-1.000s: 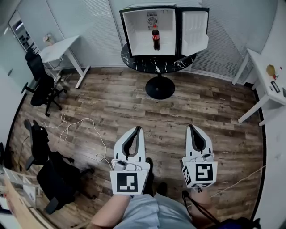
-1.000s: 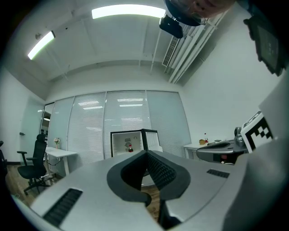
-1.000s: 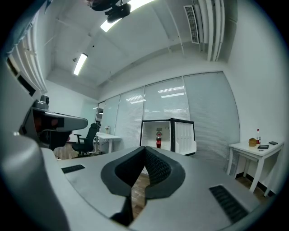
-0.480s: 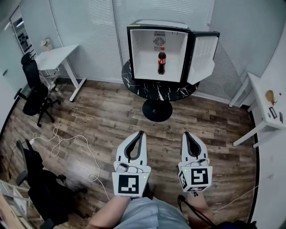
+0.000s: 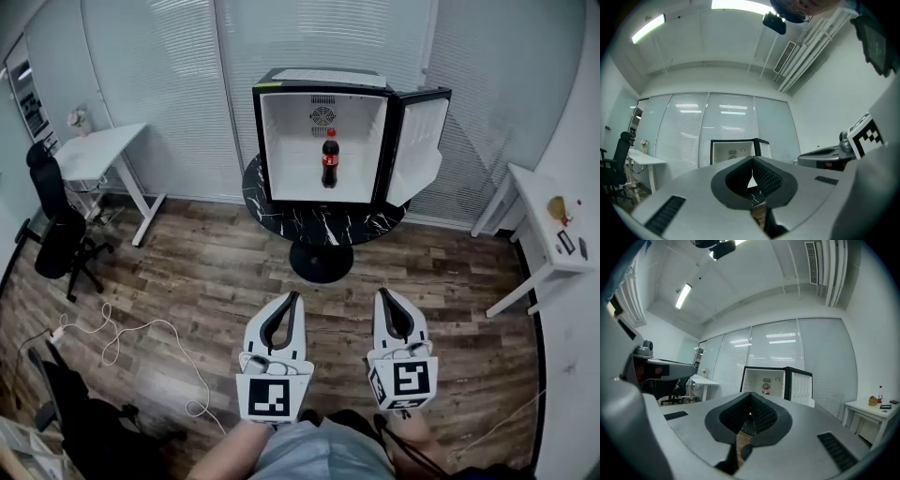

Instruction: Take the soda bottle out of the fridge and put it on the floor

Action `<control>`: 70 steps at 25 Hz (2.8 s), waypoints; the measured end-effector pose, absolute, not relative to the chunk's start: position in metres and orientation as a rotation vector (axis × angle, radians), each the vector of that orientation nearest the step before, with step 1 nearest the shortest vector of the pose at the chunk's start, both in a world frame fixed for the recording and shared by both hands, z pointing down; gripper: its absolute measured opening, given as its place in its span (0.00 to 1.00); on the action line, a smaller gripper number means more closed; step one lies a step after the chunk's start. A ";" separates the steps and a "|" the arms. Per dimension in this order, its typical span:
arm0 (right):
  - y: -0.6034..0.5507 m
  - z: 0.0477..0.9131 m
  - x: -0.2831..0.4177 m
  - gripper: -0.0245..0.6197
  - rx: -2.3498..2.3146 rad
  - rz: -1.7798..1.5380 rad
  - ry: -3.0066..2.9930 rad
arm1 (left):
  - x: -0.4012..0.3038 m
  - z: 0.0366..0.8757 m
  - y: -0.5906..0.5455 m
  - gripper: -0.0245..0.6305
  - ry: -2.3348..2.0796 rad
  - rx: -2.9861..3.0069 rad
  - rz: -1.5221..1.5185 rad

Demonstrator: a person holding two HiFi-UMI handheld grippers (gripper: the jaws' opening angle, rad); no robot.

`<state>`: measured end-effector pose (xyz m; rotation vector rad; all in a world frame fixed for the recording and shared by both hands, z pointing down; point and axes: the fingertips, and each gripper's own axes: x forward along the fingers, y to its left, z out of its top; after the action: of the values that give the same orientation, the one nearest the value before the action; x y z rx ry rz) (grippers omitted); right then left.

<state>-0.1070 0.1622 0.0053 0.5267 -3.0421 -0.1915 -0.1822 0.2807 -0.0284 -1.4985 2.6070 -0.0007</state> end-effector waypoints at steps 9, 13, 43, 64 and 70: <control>0.125 0.030 -0.141 0.06 0.564 -0.146 -2.999 | -0.220 0.003 0.244 0.06 2.640 -1.572 -0.035; 0.093 0.041 -0.165 0.06 0.575 -0.132 -2.985 | -0.245 0.013 0.211 0.06 2.641 -1.592 -0.065; -0.124 0.014 -0.401 0.06 0.335 -0.124 -3.118 | -0.444 -0.008 0.028 0.06 2.723 -1.304 -0.178; -0.160 0.050 -0.522 0.06 0.333 -0.148 -3.017 | -0.570 0.028 -0.040 0.06 2.728 -1.468 -0.118; -0.164 0.042 -0.561 0.18 0.291 -0.173 -3.023 | -0.602 0.029 -0.057 0.06 2.715 -1.510 -0.111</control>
<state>-0.5607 -0.1636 0.0423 0.2912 -3.0233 -0.1729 -0.6018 -0.0569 0.0293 -1.5098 2.7146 -0.1107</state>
